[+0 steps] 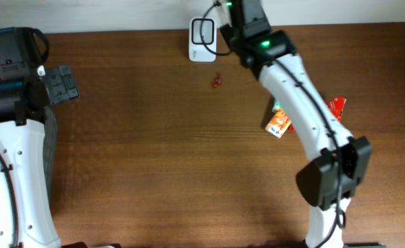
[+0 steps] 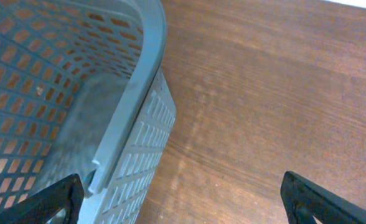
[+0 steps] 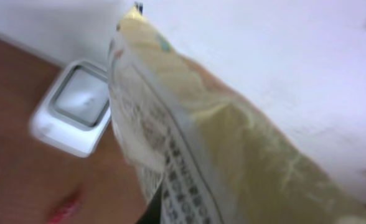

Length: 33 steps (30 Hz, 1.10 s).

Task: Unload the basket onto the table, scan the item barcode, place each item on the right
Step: 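Lift the white chip bag to the scanner and hold it there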

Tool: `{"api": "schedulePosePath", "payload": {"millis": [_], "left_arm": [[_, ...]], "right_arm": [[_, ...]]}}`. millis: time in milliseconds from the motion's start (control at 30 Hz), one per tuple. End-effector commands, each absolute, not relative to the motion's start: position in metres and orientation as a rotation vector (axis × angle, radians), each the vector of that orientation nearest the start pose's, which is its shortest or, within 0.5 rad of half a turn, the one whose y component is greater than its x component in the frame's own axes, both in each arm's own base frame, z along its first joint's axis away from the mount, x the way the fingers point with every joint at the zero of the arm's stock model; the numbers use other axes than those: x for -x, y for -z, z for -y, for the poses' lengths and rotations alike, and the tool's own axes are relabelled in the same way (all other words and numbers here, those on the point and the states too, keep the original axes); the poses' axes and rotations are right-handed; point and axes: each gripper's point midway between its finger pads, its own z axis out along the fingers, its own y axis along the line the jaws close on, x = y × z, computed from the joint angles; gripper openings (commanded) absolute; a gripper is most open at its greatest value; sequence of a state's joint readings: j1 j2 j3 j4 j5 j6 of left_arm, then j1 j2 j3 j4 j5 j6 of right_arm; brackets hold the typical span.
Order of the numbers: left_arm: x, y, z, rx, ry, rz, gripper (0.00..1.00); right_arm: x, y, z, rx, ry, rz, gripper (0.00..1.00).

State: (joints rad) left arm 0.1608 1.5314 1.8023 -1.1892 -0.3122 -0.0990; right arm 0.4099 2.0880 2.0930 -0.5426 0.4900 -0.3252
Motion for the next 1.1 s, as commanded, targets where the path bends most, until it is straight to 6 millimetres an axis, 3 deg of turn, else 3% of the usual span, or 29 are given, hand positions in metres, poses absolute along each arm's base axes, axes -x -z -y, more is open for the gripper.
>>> {"api": "schedulePosePath", "payload": {"millis": [0,133,267,867,933,1000,1067], "left_arm": [[-0.36,-0.311,-0.113,0.469,-0.417,-2.431,0.99],[-0.36,-0.311,-0.113,0.469,-0.417,-2.43,0.99],[-0.36,-0.311,-0.113,0.469,-0.417,-2.431,0.99],[-0.36,-0.311,-0.113,0.469,-0.417,-2.431,0.99],[-0.36,-0.311,-0.113,0.469,-0.417,-2.431,0.99],[-0.36,-0.311,-0.113,0.469,-0.417,-2.431,0.99],[-0.36,-0.311,-0.113,0.469,-0.417,-2.431,0.99]], "right_arm": [[-0.594,-0.286,-0.154,0.581,0.919,-1.89,0.04],[-0.61,-0.253,-0.192,0.961,1.138,-1.753,0.04],[-0.61,-0.233,-0.207,1.101,1.192,-1.723,0.04],[-0.613,-0.237,-0.211,1.082,1.169,-1.703,0.04],[-0.611,-0.248,-0.21,1.029,1.143,-1.706,0.04],[-0.604,-0.272,-0.207,0.939,1.074,-1.716,0.04],[-0.582,-0.284,-0.216,1.034,0.911,-1.748,0.04]]}}
